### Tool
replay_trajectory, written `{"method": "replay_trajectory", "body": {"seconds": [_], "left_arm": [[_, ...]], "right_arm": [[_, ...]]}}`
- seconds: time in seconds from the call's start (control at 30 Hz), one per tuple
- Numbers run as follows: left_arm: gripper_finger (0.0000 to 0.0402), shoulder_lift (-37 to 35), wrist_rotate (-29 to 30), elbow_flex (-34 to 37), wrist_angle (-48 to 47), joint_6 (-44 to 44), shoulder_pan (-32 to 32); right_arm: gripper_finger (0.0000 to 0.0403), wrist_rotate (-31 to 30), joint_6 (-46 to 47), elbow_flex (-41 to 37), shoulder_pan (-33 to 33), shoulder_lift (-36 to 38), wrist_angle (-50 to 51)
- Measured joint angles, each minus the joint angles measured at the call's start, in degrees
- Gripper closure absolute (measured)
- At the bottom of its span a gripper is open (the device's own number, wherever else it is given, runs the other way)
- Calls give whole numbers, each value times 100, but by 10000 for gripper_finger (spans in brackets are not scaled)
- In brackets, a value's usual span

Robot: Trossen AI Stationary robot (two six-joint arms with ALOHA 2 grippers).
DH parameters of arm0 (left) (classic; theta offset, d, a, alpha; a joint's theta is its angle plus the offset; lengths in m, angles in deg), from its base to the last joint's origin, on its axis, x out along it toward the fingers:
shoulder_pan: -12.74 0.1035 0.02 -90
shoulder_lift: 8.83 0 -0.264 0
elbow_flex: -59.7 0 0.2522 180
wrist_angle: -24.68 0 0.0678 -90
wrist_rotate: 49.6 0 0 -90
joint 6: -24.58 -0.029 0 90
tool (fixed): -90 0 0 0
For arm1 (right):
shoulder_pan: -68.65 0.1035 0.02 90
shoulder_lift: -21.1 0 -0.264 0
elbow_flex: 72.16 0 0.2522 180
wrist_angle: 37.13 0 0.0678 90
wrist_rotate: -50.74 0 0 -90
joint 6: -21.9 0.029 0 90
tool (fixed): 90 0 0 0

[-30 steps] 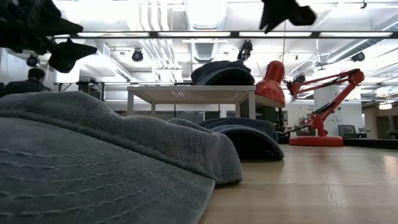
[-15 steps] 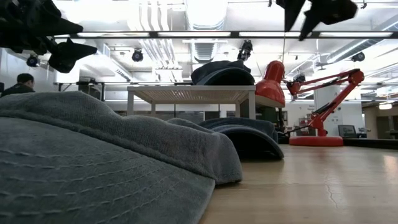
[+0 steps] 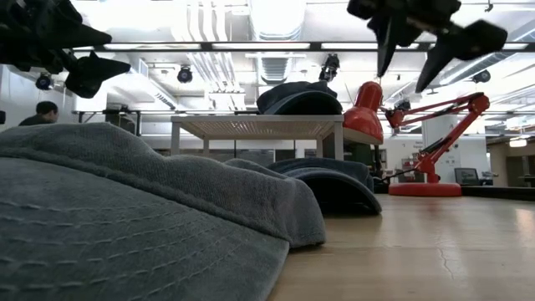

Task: Pick & Place hat
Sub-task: Stack the dark blue cap on the dark blue cap on the shelf

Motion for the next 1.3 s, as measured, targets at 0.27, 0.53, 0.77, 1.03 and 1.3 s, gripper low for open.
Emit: {"method": "replay_trajectory", "body": {"seconds": [0.27,0.53,0.77,1.03,1.3], "left_arm": [[106,3,0,0,0,0,-1],[106,3,0,-1,0,-2,-2],[106,1,0,0,-1,-4,-2],[106,-1,0,0,-2,-7,-2],[106,-1,0,0,0,-31,-1]], "right_arm": [[127,-678,661,-833,0,8,-1171],[119,-1029,1361,-1556,-10,6,-2055],[127,-1105,1411,-1946,-15,7,-2811],[138,-1127,1428,-2004,-140,-173,-3083],[136,-1097,1261,-1921,-290,-432,-3105]]}}
